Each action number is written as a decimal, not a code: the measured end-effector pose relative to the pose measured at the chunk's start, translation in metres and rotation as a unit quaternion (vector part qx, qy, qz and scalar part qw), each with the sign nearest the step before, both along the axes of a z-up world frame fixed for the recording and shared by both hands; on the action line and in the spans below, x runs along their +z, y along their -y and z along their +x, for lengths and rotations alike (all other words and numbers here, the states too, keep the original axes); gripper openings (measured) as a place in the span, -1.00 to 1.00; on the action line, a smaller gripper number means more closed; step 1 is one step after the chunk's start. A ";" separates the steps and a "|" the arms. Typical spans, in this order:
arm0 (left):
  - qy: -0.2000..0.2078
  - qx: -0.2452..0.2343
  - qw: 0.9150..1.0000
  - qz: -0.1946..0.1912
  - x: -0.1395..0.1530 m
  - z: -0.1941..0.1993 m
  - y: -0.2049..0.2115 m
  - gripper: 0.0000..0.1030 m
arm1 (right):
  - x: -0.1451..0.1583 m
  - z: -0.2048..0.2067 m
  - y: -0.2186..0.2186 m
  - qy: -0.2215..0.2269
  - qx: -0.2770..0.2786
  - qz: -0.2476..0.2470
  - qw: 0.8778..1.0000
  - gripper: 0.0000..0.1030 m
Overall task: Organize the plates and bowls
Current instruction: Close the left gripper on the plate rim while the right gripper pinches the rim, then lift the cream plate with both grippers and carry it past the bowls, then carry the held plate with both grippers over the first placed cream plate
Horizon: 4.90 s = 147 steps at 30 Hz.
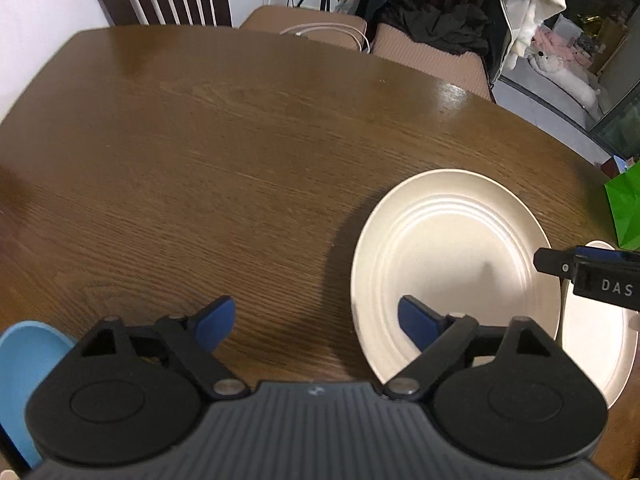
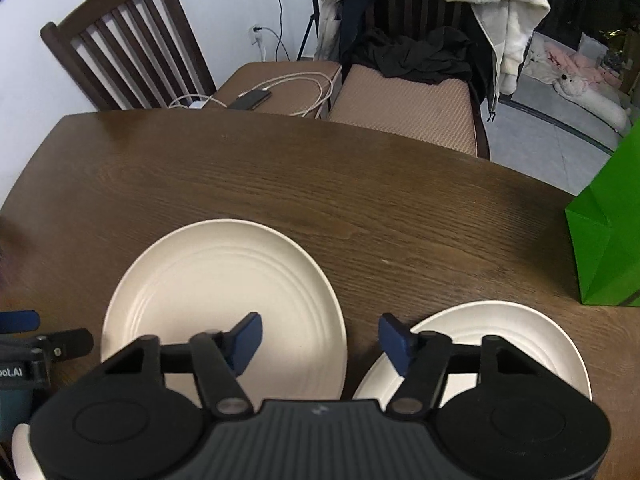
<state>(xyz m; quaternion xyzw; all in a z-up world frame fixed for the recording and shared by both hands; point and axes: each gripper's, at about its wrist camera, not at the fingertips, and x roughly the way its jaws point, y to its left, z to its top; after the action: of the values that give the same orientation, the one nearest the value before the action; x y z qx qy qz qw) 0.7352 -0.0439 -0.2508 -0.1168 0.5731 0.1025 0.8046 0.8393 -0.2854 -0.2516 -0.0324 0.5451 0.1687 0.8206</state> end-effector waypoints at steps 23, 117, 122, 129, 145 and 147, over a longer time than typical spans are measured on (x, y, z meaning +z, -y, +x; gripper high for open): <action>-0.030 0.002 0.998 -0.052 -0.032 0.018 0.002 -0.44 | -0.032 0.008 0.007 -0.035 0.009 0.026 0.999 -0.57; 0.089 -0.044 0.995 -0.001 0.111 -0.111 0.022 -0.79 | 0.099 -0.130 0.030 0.051 -0.048 0.070 0.995 -0.77; 0.095 -0.040 0.995 0.000 0.117 -0.134 0.020 -0.79 | 0.107 -0.151 0.029 0.053 -0.047 0.071 0.995 -0.77; 0.095 -0.036 0.995 -0.001 0.122 -0.163 0.019 -0.79 | 0.117 -0.182 0.025 0.058 -0.041 0.072 0.995 -0.77; 0.100 -0.043 0.994 -0.006 0.132 -0.222 0.005 -0.79 | 0.123 -0.242 0.008 0.063 -0.043 0.071 0.995 -0.76; 0.100 -0.046 0.994 -0.006 0.132 -0.230 0.000 -0.79 | 0.124 -0.251 0.004 0.064 -0.044 0.069 0.995 -0.76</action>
<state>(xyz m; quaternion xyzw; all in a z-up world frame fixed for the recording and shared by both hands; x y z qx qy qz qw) 0.5048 -0.0444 -0.1189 -0.1052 0.4955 0.0497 0.8608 0.5883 -0.2892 -0.1273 0.0376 0.4797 0.1669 0.8606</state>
